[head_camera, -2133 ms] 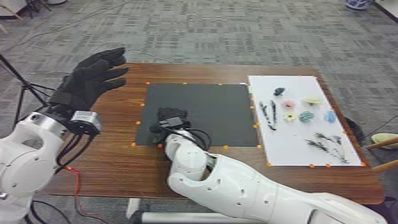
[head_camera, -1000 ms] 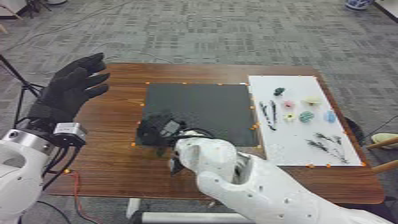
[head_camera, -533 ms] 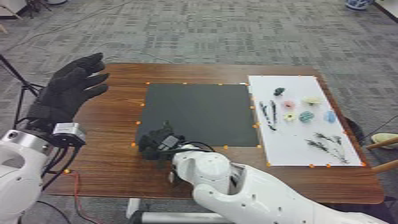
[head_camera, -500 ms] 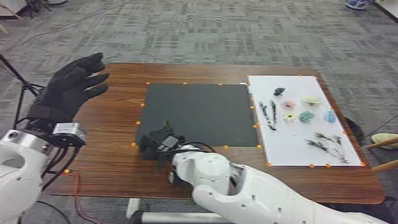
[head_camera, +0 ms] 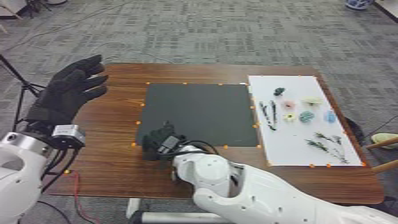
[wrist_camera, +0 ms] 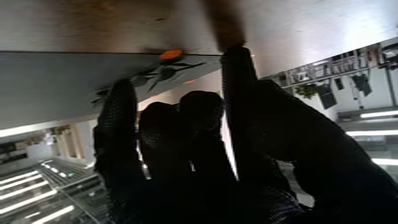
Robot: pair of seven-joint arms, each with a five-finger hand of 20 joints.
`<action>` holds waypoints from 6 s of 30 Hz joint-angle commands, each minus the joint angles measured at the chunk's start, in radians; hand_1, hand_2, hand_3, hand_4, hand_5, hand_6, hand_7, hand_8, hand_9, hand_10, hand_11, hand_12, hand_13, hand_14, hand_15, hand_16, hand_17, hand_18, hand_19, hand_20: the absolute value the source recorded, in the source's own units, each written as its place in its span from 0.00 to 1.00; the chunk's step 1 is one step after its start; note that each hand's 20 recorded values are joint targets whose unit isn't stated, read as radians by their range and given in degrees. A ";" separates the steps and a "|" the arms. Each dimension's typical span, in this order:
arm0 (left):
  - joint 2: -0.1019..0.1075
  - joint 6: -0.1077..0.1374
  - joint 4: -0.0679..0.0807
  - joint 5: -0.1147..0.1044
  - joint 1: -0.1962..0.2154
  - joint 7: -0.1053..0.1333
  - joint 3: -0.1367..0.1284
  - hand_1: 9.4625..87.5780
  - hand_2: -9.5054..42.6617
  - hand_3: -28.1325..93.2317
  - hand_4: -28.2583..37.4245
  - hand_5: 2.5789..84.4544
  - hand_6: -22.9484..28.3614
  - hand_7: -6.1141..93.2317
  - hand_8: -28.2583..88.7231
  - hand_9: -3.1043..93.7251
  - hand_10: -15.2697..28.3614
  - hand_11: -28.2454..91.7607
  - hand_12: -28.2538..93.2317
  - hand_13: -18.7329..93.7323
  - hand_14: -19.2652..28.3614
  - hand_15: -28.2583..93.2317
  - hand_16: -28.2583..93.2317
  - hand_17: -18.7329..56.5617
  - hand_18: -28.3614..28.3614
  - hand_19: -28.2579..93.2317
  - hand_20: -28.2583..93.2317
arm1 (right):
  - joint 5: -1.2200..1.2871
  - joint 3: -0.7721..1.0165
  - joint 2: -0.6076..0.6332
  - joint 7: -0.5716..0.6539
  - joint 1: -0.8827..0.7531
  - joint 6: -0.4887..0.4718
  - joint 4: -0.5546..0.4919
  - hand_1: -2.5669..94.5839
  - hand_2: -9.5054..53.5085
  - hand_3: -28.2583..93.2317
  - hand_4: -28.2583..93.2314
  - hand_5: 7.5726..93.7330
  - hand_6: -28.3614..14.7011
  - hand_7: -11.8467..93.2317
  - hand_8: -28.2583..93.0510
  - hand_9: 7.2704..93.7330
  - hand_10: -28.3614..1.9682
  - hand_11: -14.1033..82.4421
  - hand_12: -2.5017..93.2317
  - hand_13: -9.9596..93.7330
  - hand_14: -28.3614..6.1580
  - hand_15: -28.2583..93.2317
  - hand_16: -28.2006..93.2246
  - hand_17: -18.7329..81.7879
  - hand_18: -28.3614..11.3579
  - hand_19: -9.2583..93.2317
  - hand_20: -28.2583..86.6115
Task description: Arrange flowers
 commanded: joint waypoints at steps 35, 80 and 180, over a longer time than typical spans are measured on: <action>-0.044 0.036 -0.042 0.007 0.080 0.022 -0.064 0.22 0.07 0.79 0.02 0.23 0.47 0.30 0.14 0.20 0.56 0.42 0.39 0.24 0.67 0.59 0.19 0.11 0.83 0.55 0.32 | 0.196 0.435 0.307 -0.034 -0.284 0.301 -0.271 0.29 0.11 0.89 0.02 0.55 0.64 0.27 0.13 0.47 0.44 0.84 0.60 0.53 0.29 0.92 0.64 0.33 0.14 0.76 0.68; -0.085 0.052 -0.074 0.007 0.166 0.012 -0.096 0.22 0.07 0.79 0.02 0.23 0.47 0.30 0.14 0.20 0.56 0.42 0.39 0.24 0.67 0.60 0.19 0.11 0.83 0.55 0.32 | -0.064 1.192 0.589 0.430 -1.098 0.424 -0.252 0.34 0.00 0.93 0.00 0.65 0.67 0.45 0.18 0.57 0.49 0.76 0.54 0.56 0.38 0.88 0.59 0.34 0.18 0.76 0.68; -0.042 0.056 -0.062 0.010 0.094 0.000 -0.103 0.22 0.09 0.79 0.01 0.24 0.47 0.30 0.15 0.20 0.56 0.42 0.39 0.24 0.67 0.59 0.19 0.11 0.83 0.55 0.32 | 0.029 0.244 0.173 0.305 -0.138 0.337 -0.008 0.37 0.03 0.99 0.10 0.77 0.63 0.63 0.47 0.77 0.51 0.83 0.73 0.69 0.35 0.95 0.68 0.43 0.17 0.83 0.68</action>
